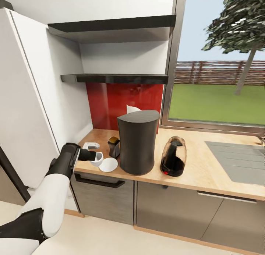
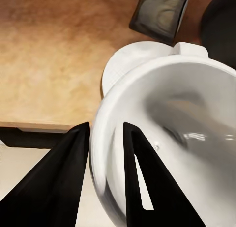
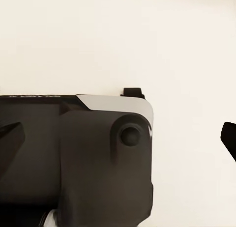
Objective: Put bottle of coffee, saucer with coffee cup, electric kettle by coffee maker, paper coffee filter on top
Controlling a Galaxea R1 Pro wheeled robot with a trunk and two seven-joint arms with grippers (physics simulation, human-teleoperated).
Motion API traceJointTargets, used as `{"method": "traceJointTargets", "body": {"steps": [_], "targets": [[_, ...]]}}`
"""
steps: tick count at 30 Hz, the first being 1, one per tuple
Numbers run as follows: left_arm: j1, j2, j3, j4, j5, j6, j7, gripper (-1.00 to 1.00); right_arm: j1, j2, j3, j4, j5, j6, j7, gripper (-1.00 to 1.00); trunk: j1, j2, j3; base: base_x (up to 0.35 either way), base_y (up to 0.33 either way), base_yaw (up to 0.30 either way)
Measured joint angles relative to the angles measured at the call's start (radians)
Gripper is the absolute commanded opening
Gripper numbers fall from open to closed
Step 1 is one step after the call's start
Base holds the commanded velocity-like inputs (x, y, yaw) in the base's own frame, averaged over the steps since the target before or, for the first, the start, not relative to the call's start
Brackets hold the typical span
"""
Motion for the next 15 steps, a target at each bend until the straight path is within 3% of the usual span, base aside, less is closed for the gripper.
{"method": "traceJointTargets", "body": {"steps": [6,15], "targets": [[0.031,0.001,0.001,0.000,0.000,0.000,0.000,-1.00,0.000,0.000,0.000,0.000,-0.001,0.000,-0.001,1.00,0.000,0.000,0.000,0.266,0.082,-0.209],[0.068,0.001,0.002,0.004,0.000,-0.001,-0.001,-1.00,0.000,0.000,0.001,0.001,0.001,0.000,-0.002,1.00,0.000,0.000,0.000,0.062,0.010,-0.018]]}}
